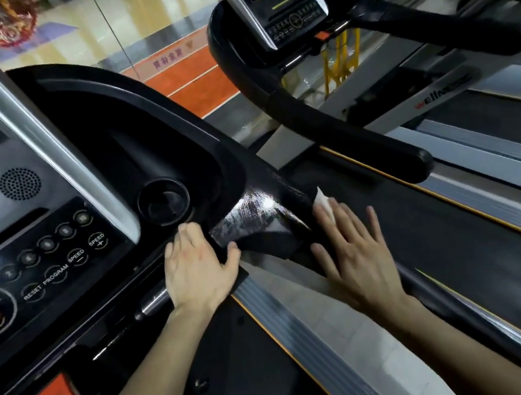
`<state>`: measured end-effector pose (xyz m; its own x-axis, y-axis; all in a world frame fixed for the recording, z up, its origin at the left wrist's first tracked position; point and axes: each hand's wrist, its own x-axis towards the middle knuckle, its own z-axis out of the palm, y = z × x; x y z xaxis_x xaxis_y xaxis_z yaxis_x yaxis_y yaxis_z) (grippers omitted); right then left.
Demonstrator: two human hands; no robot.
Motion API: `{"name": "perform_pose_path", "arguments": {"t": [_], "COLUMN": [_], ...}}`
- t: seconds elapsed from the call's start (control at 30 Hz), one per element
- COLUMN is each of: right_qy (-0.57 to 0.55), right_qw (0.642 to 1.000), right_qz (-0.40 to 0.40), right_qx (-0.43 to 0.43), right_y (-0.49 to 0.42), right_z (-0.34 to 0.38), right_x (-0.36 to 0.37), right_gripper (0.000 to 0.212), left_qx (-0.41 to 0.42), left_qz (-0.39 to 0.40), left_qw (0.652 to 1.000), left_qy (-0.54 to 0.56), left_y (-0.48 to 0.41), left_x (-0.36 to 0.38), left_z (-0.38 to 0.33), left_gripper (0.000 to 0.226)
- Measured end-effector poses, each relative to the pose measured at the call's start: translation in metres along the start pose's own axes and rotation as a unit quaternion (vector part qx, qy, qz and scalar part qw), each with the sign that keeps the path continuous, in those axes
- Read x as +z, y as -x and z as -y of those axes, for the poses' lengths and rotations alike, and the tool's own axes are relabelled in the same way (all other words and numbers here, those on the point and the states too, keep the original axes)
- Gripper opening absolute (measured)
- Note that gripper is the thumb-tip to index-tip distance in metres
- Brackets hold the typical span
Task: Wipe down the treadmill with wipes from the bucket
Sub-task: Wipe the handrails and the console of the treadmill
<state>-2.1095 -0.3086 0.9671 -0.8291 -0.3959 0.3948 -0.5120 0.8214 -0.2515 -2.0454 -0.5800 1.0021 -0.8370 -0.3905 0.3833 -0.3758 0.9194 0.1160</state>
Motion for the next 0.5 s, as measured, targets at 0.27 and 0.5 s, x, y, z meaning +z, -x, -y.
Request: {"name": "perform_pose_path", "arguments": {"t": [0.27,0.5], "right_qy": [-0.038,-0.077], "right_qw": [0.997,0.982], "right_qz": [-0.01,-0.093], "right_qx": [-0.067,-0.145], "right_y": [-0.11,-0.041], "right_z": [0.068,0.001], "right_x": [0.013,0.003], "right_gripper": [0.069,0.042], "left_qx": [0.009,0.019], "left_qz": [0.105,0.102], "left_qw": [0.993,0.985], "left_qy": [0.054,-0.135], "left_y": [-0.007,-0.001], "left_x": [-0.023,-0.005], "left_z": [0.025,0.05], "left_gripper": [0.066,0.069]}}
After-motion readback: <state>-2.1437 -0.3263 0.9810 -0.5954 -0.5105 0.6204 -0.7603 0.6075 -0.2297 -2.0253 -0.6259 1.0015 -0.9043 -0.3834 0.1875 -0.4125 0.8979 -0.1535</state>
